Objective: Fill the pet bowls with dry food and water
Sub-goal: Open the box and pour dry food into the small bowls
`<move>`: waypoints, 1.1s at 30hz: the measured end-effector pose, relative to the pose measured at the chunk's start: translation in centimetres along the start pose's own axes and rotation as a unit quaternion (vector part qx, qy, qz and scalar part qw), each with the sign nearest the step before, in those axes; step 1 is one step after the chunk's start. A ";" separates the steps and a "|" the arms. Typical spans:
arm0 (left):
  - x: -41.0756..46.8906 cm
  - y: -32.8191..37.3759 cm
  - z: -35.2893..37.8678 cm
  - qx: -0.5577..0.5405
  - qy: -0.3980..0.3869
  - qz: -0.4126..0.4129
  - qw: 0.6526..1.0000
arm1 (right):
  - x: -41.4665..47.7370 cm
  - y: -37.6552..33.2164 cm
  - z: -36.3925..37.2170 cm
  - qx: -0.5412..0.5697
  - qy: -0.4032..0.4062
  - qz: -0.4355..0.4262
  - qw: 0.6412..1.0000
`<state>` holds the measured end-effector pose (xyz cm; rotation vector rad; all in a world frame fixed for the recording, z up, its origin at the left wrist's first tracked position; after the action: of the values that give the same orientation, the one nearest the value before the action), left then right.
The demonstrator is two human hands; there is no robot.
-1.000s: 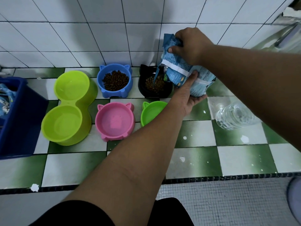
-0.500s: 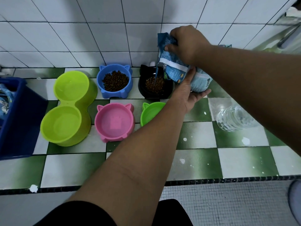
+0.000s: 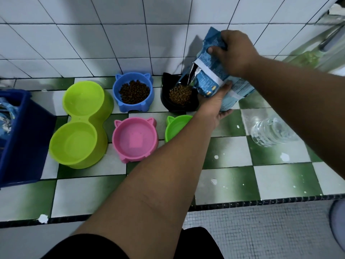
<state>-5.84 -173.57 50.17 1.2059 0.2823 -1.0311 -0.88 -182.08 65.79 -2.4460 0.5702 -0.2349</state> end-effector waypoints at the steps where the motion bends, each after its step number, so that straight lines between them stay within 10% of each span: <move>1: -0.2 0.2 -0.1 -0.004 0.000 0.007 1.000 | -0.3 -0.1 -0.2 0.012 0.009 0.003 1.000; 15: -9.0 3.6 -5.2 0.052 -0.036 0.079 0.995 | -7.9 -7.5 -2.3 0.065 0.118 -0.001 0.991; 33: -13.5 -3.9 -13.5 -0.095 -0.024 0.035 0.995 | -11.0 -15.7 10.7 -0.071 -0.111 -0.156 0.979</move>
<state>-11.80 -155.03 51.64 1.0114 0.2909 -0.9488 -2.11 -160.20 66.30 -2.6481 0.1066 -0.0445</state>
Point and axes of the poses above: each hand's wrist, its own x-axis towards the middle knuckle, its own z-axis out of the palm, y = z × x, the point moved 7 cm from there along x, towards the middle knuckle, and after that the axes turned 3 degrees about x, right-handed, at the moved point
